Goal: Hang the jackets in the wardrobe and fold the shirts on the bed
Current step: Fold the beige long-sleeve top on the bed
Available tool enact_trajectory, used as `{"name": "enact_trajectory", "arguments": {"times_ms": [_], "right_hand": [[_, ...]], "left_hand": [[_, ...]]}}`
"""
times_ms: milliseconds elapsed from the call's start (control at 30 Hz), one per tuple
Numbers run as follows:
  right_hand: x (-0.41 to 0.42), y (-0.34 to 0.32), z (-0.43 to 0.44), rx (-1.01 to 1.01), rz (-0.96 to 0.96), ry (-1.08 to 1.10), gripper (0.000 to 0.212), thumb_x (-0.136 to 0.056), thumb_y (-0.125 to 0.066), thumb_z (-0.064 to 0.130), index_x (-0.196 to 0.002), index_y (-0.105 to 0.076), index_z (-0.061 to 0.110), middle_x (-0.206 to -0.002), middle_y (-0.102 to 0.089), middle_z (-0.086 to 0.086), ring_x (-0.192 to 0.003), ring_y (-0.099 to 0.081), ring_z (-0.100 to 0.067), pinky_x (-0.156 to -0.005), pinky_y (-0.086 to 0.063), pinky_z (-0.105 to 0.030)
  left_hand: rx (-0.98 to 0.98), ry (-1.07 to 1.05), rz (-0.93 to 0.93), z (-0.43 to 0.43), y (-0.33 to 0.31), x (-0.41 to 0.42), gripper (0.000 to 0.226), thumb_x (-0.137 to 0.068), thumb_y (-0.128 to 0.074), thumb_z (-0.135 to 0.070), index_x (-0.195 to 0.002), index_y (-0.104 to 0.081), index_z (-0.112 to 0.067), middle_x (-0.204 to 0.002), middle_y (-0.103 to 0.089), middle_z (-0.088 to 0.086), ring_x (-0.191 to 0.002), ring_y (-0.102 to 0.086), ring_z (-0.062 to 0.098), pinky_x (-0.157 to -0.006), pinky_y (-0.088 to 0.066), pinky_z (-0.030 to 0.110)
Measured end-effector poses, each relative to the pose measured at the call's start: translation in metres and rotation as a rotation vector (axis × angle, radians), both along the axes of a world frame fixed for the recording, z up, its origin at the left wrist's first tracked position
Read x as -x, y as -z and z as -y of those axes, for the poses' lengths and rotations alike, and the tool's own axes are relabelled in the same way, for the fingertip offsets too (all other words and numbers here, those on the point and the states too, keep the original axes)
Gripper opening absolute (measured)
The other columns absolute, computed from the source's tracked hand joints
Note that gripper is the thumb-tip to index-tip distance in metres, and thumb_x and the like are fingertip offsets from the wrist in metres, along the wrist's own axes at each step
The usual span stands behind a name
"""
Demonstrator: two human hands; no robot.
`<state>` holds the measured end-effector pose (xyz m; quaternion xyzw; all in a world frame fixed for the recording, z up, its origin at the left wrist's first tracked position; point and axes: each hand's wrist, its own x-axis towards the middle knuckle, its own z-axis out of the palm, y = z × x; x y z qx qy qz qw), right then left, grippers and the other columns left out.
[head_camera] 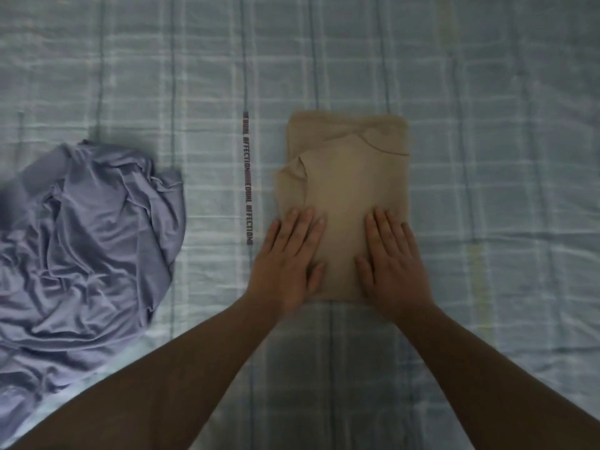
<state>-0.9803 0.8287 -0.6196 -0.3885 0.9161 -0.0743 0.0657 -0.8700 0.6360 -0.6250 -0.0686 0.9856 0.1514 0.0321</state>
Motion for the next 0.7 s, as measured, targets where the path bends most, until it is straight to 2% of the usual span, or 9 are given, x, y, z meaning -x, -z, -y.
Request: {"name": "enact_trajectory", "arguments": {"times_ms": [167,267,367,433,567,700], "right_hand": [[0.001,-0.007,0.002,0.031,0.057,0.006,0.067,-0.095,-0.046,0.035,-0.152,-0.031,0.005,-0.161,-0.025,-0.014,-0.151,-0.018,-0.026,-0.12,-0.021,-0.049],[0.016,-0.023,0.001,0.167,0.044,0.032,0.057,-0.091,-0.057,0.022,-0.145,-0.046,0.007,-0.154,-0.04,-0.013,-0.145,-0.032,-0.028,-0.114,-0.031,-0.049],[0.055,-0.039,0.015,0.253,-0.021,0.029,0.058,-0.092,-0.055,0.011,-0.147,-0.041,0.004,-0.155,-0.037,-0.016,-0.147,-0.026,-0.031,-0.118,-0.025,-0.05],[0.08,-0.039,0.032,0.195,-0.03,0.047,0.059,-0.096,-0.047,0.019,-0.151,-0.032,0.002,-0.158,-0.03,-0.019,-0.15,-0.019,-0.031,-0.12,-0.02,-0.049],[0.101,-0.006,0.041,-0.004,0.025,-0.018,0.068,-0.099,-0.033,0.041,-0.155,-0.019,0.005,-0.163,-0.018,-0.014,-0.152,-0.012,-0.028,-0.12,-0.02,-0.047],[0.109,0.014,0.033,-0.024,0.054,-0.026,0.07,-0.1,-0.026,0.047,-0.157,-0.012,0.009,-0.165,-0.011,-0.01,-0.153,-0.006,-0.023,-0.122,-0.015,-0.043]], "left_hand": [[0.016,-0.03,0.044,-0.005,-0.011,0.002,0.067,-0.098,-0.04,-0.045,-0.156,-0.027,-0.015,-0.163,-0.022,0.009,-0.152,-0.016,0.028,-0.118,-0.02,0.056],[0.032,-0.068,0.0,-0.009,-0.029,0.008,0.066,-0.096,-0.042,-0.044,-0.154,-0.033,-0.013,-0.16,-0.029,0.013,-0.151,-0.018,0.032,-0.119,-0.015,0.059],[0.034,-0.075,-0.081,-0.003,-0.045,0.049,0.068,-0.093,-0.042,-0.038,-0.152,-0.033,-0.005,-0.16,-0.028,0.018,-0.151,-0.016,0.035,-0.122,-0.01,0.055],[0.044,-0.096,-0.082,0.003,-0.046,0.084,0.068,-0.095,-0.036,-0.038,-0.153,-0.03,-0.003,-0.16,-0.025,0.019,-0.151,-0.015,0.036,-0.123,-0.009,0.053],[0.073,-0.146,0.035,0.022,-0.015,0.107,0.069,-0.1,-0.03,-0.048,-0.157,-0.021,-0.009,-0.163,-0.021,0.014,-0.153,-0.011,0.029,-0.124,-0.009,0.048],[0.028,-0.156,0.083,0.031,0.004,0.101,0.072,-0.099,-0.019,-0.055,-0.158,-0.015,-0.014,-0.166,-0.014,0.009,-0.154,-0.004,0.024,-0.124,-0.008,0.044]]}}
